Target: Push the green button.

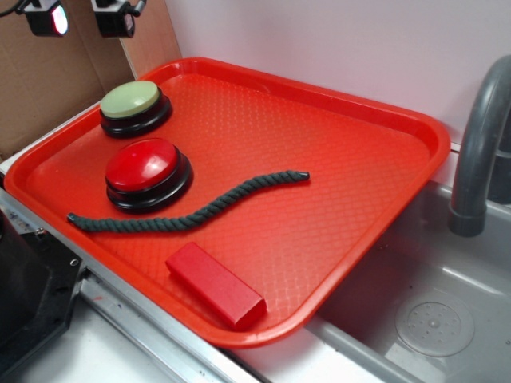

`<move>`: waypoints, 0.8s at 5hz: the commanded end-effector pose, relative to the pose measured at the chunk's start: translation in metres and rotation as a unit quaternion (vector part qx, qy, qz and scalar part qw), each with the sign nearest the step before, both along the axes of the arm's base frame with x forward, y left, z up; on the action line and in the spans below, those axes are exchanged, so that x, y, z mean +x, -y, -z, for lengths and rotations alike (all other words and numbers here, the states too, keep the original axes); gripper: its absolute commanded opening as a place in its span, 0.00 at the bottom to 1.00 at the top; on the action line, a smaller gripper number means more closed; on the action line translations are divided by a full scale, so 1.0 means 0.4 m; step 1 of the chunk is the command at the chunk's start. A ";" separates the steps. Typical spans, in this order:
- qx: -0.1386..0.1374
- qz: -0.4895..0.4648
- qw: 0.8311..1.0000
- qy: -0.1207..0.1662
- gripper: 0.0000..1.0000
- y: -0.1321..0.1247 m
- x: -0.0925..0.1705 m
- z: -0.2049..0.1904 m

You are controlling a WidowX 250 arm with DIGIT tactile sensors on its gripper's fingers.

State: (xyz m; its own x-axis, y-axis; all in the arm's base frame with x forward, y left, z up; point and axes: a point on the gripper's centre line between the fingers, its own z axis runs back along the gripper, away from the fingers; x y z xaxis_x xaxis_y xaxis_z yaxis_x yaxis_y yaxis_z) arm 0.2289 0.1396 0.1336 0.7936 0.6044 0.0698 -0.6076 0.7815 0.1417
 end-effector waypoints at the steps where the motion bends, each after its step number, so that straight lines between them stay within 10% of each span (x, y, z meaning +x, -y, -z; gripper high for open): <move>1: 0.038 -0.010 0.998 0.042 1.00 -0.033 0.001 -0.097; 4: 0.035 -0.010 0.998 0.054 1.00 -0.033 -0.004 -0.122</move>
State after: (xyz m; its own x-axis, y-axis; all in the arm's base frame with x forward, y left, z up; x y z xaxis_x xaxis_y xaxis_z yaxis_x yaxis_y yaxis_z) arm 0.2267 0.1393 0.1535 0.7813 0.6147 0.1082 -0.6242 0.7678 0.1447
